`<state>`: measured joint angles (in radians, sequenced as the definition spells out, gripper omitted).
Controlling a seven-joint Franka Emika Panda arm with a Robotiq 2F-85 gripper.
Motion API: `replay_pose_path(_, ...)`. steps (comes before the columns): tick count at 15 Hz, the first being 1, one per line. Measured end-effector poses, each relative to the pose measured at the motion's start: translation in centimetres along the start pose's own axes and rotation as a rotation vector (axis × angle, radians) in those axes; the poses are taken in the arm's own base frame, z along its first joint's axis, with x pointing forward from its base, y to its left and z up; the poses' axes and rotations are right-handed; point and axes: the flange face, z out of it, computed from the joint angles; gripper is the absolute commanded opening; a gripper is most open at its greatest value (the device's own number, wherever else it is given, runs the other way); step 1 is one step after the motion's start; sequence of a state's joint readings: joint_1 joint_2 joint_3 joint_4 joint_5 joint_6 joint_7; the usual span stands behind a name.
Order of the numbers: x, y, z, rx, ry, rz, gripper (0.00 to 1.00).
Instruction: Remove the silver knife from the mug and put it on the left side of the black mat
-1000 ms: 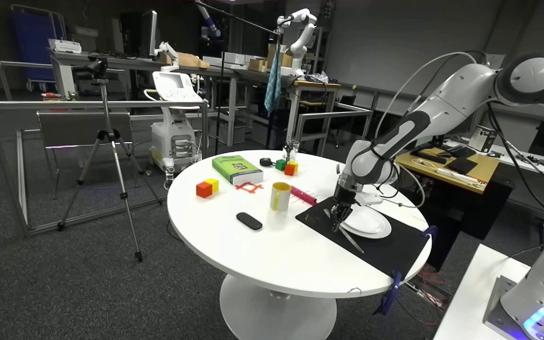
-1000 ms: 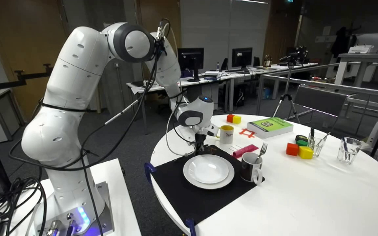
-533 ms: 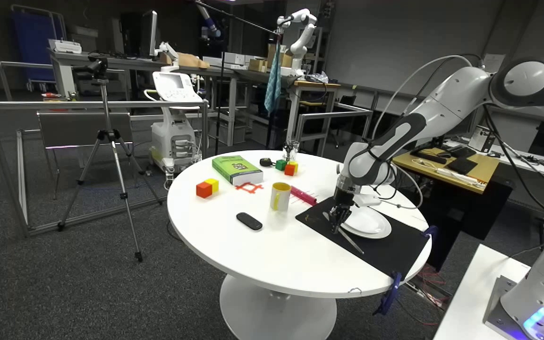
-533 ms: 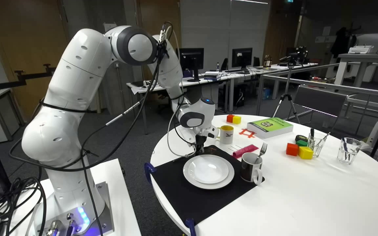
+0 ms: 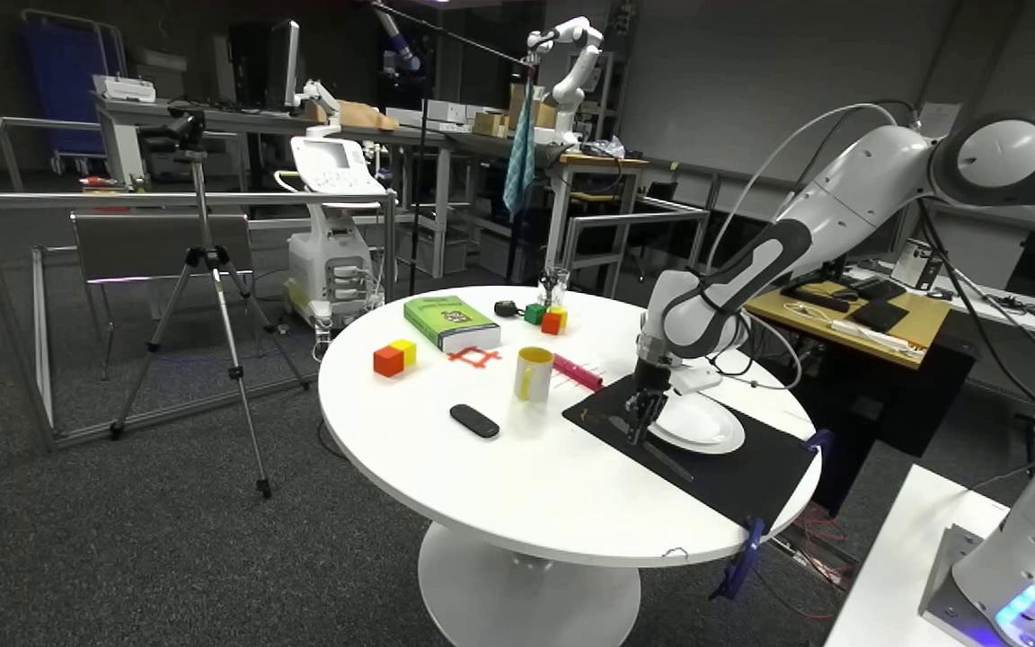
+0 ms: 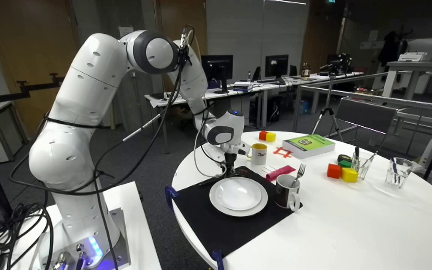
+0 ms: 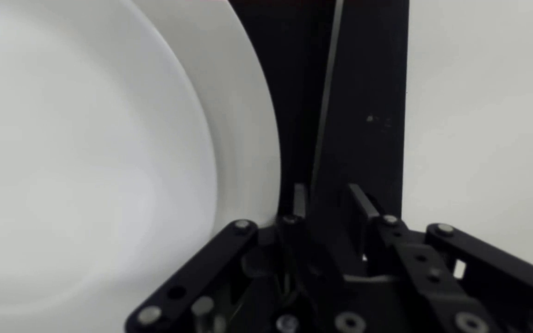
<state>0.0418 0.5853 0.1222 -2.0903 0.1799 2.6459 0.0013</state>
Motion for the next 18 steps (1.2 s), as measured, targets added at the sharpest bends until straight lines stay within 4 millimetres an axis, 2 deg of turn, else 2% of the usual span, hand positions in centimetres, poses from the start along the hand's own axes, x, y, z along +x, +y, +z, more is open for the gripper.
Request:
replay_pose_path(5,0.04,-0.93,0.18,-0.013,-0.015,-0.037,0.97)
replay_pose_path(6,0.00,-1.04,0.29,-0.014,-0.017,-0.041,1.00)
replay_pose_path(18,0.06,-1.17,0.88,-0.019,-0.023,-0.053,1.00)
